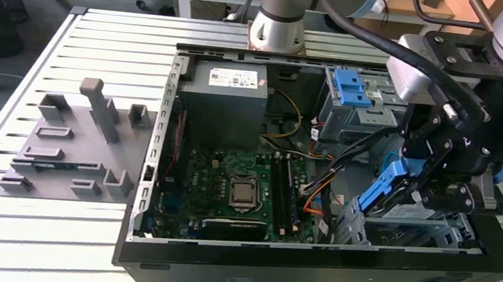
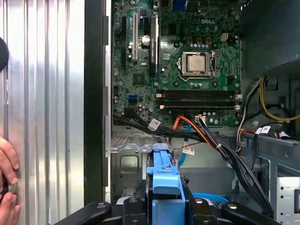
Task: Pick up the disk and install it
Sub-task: 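Insert the disk into the insertion slot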
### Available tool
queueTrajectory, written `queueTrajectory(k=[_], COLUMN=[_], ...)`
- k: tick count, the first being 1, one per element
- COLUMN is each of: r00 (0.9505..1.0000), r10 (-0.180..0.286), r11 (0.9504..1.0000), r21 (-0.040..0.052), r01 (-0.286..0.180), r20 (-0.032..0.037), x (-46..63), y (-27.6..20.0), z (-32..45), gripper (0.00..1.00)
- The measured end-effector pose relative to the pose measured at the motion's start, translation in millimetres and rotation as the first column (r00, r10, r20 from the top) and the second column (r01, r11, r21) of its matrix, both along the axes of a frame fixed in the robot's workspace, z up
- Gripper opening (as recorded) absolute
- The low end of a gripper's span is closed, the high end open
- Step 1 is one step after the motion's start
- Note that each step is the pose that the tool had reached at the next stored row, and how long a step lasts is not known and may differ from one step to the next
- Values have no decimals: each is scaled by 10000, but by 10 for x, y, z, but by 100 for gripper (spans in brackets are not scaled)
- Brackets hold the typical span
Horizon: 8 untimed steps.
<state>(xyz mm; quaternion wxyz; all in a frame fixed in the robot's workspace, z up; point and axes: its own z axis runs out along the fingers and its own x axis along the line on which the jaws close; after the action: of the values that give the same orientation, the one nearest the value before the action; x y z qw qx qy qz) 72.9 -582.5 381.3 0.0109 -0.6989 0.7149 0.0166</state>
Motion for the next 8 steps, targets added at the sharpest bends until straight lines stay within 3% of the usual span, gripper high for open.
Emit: queueTrajectory(k=[8], r00=[10000], r10=[0], r11=[10000], r21=[0], r01=[0], r20=[0], x=[1], y=[0], z=[-75], gripper=[36])
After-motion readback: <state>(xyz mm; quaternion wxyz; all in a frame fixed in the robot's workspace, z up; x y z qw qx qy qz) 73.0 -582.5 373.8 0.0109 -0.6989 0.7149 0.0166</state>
